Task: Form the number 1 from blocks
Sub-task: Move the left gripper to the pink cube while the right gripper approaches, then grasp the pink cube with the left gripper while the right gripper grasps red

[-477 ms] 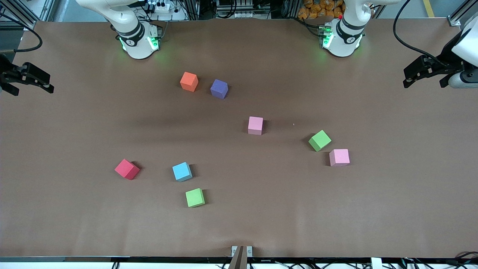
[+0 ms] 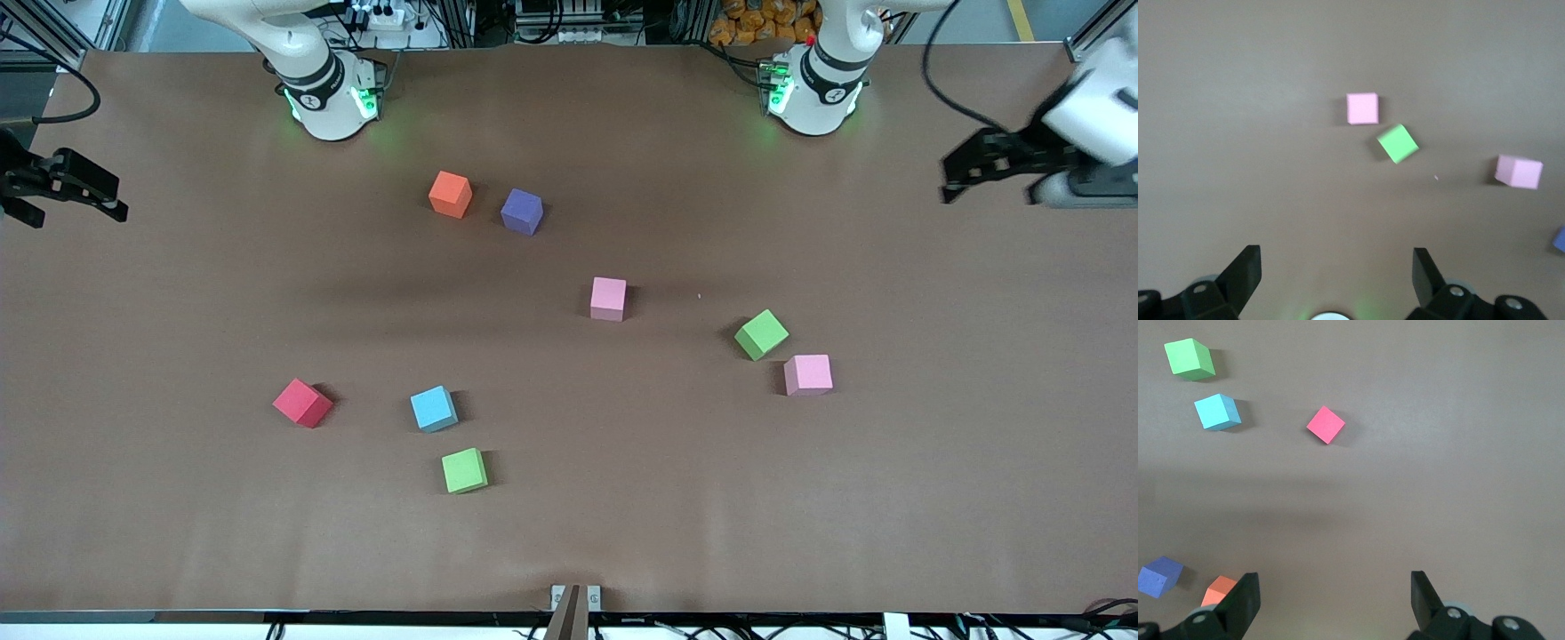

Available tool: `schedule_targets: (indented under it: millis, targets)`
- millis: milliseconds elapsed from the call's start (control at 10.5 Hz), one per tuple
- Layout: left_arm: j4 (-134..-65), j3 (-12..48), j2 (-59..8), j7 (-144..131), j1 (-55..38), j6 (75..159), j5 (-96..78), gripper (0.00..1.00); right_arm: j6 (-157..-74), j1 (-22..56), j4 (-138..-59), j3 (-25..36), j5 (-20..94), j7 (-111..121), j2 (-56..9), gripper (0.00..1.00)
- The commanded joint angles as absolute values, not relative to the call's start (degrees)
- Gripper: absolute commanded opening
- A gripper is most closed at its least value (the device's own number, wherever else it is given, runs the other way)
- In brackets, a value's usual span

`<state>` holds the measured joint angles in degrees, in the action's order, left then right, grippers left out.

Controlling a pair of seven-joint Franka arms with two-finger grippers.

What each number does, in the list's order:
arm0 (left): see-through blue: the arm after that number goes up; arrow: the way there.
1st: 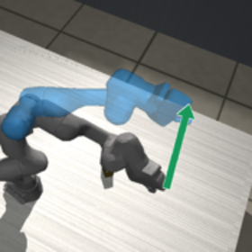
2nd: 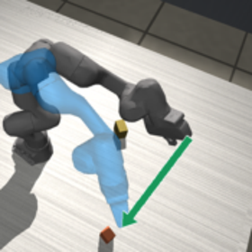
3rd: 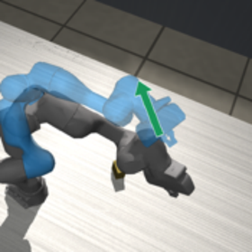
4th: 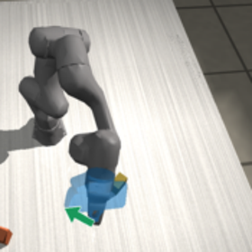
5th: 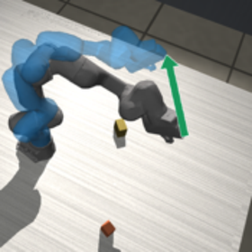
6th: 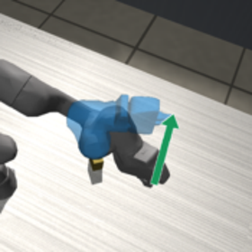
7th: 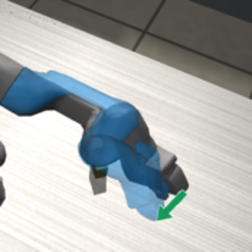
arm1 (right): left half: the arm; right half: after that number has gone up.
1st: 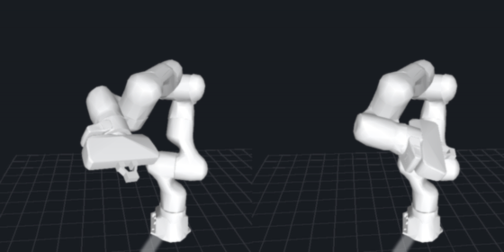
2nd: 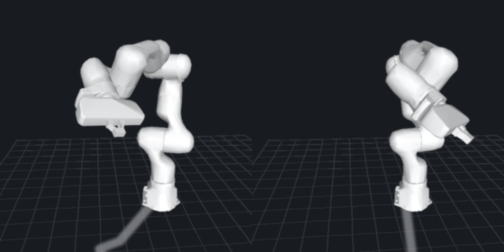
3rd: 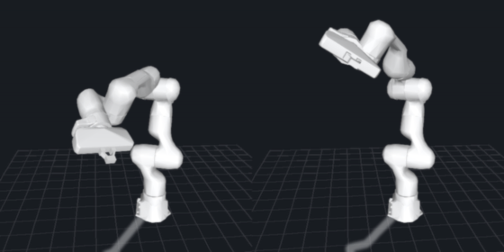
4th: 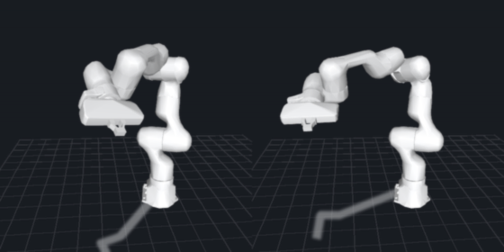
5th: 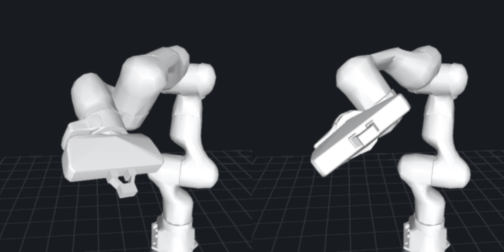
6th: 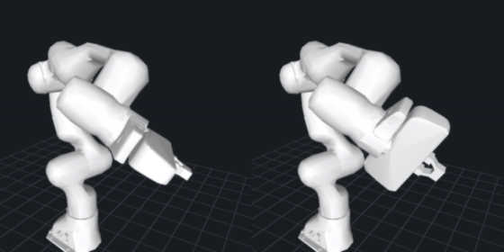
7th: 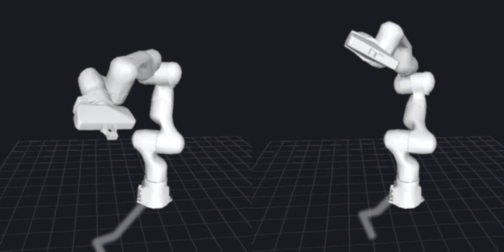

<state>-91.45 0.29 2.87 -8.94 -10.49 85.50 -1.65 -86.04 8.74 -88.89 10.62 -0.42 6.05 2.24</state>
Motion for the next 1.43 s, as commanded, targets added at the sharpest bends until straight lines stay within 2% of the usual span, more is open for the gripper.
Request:
schedule_targets:
  millis: [0, 191, 382, 668, 954, 1145, 1336]
  targets:
    - [-100.16, 9.97, 2.73, -22.85, -10.81, 92.94, -3.51, 1.0, -85.52, 8.61, -87.54, 10.55, -1.14, 6.77, 1.41, 1.0]
    - [-109.65, 18.86, 0.37, -30.66, -11.94, 108.03, -3.52, 1.0, -85.69, 8.53, -87.89, 10.55, -1.05, 6.77, -0.16, 1.0]
    - [-110.21, 22.84, -5.42, -32.59, -13.35, 114.75, -3.52, 1.0, -86.39, 8.79, -88.07, 10.55, -0.88, 6.68, -3.85, 1.0]
    - [-110.48, 22.24, -14.29, -37.26, -21.95, 124.94, -1.59, 1.0, -87.62, 9.14, -88.15, 10.55, 3.67, 6.68, -12.63, 1.0]
    - [-108.73, 17.33, -23.79, -36.65, -29.68, 134.19, 5.53, 1.0, -93.84, 9.23, -87.89, 10.46, 6.59, 7.29, -20.89, 1.0]
    - [-108.63, 13.46, -26.18, -36.13, -33.91, 135.52, 5.71, 1.0, -100.95, 9.58, -87.37, 10.46, 6.5, 15.59, -26.43, 1.0]
    - [-107.84, 13.18, -27.77, -34.9, -34.01, 135.62, 5.71, 1.0, -106.33, 9.58, -83.78, 10.46, 6.33, 26.67, -32.31, 1.0]
